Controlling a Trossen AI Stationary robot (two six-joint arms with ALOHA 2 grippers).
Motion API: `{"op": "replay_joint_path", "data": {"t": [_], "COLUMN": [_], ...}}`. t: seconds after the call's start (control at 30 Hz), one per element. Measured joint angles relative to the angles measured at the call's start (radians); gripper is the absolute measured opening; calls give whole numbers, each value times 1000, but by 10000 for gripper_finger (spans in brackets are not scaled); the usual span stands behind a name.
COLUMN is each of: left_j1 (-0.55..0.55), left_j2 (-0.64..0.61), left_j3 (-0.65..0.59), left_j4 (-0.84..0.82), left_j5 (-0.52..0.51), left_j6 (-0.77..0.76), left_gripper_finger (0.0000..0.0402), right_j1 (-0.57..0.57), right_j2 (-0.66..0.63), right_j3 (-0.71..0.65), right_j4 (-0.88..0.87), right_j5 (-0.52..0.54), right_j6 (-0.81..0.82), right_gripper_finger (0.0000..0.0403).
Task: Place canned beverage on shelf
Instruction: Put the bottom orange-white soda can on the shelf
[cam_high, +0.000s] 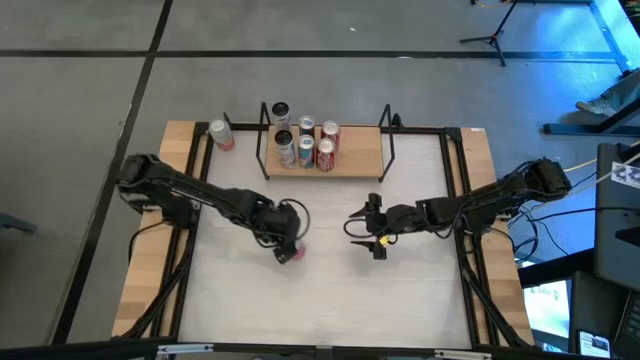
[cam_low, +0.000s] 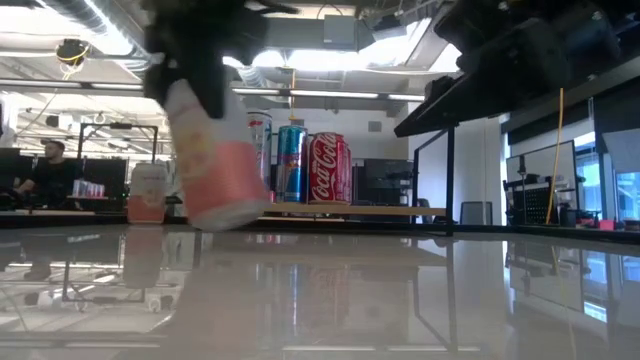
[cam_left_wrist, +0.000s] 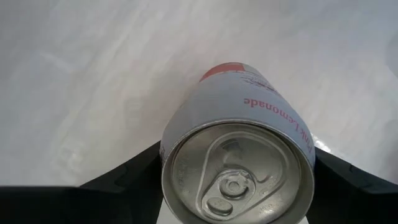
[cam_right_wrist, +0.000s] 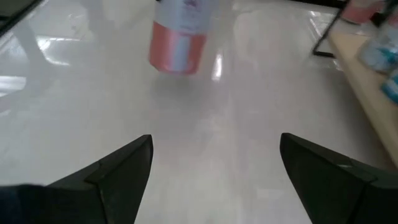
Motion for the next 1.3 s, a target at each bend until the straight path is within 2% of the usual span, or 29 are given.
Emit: {"op": "replay_joint_path", "data": {"t": [0.27,0.57,0.7,0.87,1.03,1.3], "left_j1": [3,15,16,11,11,11], "left_j2": [212,357,376,380,379,375], "left_j3": [208,364,400,434,437,440], "left_j4": [-7,-7,-12,-58,-81,-198], "left_j5": [-5,-19,-20,-7,3,13], "left_j6": [138,221,241,257,260,245], "left_gripper_finger": [272,272,273,300,274,275], "right_j1": [89,96,96,96,96,96], "right_j2": [0,28,33,33,33,33], "right_j3": [0,0,0,0,0,0], "right_j4": [-55,-45,-55,-30,-29,-30], "right_j5": [70,80,85,85,85,85], "right_j6": [30,85,101,90,82,82], "right_gripper_finger": [347,346,346,346,346,346]}}
